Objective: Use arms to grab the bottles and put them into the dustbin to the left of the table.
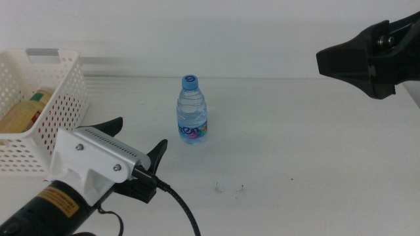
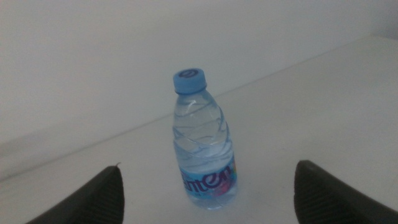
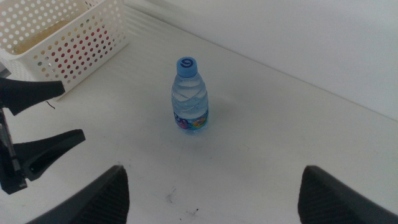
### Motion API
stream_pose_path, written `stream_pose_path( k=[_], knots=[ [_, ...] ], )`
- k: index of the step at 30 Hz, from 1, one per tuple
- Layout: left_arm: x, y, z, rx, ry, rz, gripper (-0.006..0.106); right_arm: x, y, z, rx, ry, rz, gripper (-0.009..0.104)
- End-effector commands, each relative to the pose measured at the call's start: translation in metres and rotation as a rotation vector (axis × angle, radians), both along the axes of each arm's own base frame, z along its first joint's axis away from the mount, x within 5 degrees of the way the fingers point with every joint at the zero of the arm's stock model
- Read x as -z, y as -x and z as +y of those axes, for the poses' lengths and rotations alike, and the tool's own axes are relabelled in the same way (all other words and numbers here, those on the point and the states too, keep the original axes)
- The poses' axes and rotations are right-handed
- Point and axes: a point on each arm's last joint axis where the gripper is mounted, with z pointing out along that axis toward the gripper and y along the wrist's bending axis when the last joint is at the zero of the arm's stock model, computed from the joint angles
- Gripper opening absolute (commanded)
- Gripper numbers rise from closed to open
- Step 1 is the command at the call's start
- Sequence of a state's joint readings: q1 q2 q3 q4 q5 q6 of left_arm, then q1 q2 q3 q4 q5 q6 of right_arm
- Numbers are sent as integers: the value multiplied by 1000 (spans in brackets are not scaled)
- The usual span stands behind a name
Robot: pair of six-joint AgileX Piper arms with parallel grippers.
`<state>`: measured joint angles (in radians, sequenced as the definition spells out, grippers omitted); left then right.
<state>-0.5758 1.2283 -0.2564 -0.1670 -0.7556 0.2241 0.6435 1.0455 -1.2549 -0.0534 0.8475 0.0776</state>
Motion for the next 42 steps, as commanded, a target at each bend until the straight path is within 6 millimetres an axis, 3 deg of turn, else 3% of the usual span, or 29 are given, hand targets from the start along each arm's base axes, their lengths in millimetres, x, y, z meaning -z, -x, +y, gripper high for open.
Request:
stream_pose_path(
  k=[1,20,42],
  knots=[
    [4,-2,-2,5,28,5,94,-4,0,-2,3,-4,-22,88],
    [50,-25,-15,-29,90,9,94,-4,0,-2,3,-4,-22,88],
    [48,-23,-18,9,136,15,94,-4,0,-2,3,-4,-22,88]
  ],
)
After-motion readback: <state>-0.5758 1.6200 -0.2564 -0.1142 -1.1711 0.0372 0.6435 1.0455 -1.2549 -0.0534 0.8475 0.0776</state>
